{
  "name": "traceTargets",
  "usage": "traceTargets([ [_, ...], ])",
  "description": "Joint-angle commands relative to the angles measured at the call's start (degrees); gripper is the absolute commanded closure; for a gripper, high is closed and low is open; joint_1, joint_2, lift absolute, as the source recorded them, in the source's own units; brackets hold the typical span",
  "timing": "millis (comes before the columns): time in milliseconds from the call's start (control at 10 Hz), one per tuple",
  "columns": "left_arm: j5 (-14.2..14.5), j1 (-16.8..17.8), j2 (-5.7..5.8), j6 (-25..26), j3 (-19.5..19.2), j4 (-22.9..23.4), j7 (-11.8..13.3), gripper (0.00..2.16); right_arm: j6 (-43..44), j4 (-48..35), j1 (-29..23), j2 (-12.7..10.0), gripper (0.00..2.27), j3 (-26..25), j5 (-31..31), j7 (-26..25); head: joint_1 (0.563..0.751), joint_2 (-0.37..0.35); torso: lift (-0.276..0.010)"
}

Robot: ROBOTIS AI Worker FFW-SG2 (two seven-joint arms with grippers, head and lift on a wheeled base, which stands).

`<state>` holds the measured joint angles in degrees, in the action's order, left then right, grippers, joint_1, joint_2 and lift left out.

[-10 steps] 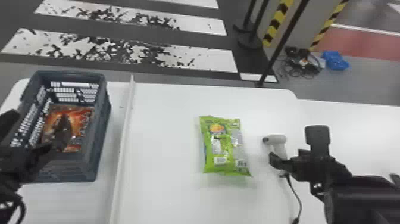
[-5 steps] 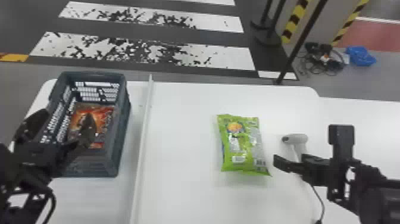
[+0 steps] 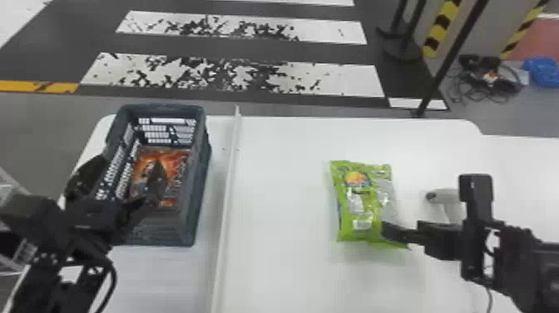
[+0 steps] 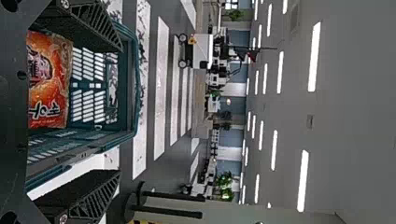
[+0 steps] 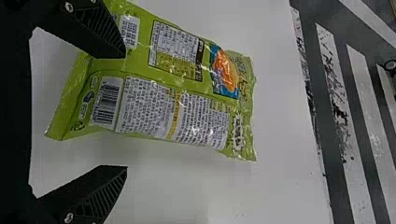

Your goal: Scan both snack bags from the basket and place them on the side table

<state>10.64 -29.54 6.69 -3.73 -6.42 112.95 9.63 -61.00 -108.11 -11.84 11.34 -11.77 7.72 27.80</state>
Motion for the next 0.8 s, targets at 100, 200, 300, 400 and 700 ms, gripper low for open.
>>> traceTargets([
  [100,0.0,-0.08,0.07,0.0,0.0,0.08,-0.05,0.07,-0.66,4.31,2.34,0.0,0.09,0.61,1.25,0.67,0.695,-0.018,-0.075],
  [200,0.0,-0.08,0.07,0.0,0.0,-0.01,0.04,0.07,-0.84,5.71,2.96,0.0,0.28,0.43,1.6,2.43,0.695,-0.013,-0.075],
  [300,0.0,-0.08,-0.01,0.0,0.0,-0.01,0.04,0.07,-0.66,6.77,3.31,0.09,0.77,0.17,1.6,4.98,0.695,-0.003,-0.075],
  [400,0.0,-0.08,-0.01,0.0,0.0,0.08,0.04,0.07,-0.66,6.94,3.4,0.09,1.76,0.08,1.25,5.24,0.695,0.003,-0.075],
  [700,0.0,-0.26,-0.01,0.0,-0.09,-0.01,-0.05,0.07,-2.07,6.33,2.87,0.09,2.25,-1.85,3.18,6.47,0.695,0.001,-0.075],
])
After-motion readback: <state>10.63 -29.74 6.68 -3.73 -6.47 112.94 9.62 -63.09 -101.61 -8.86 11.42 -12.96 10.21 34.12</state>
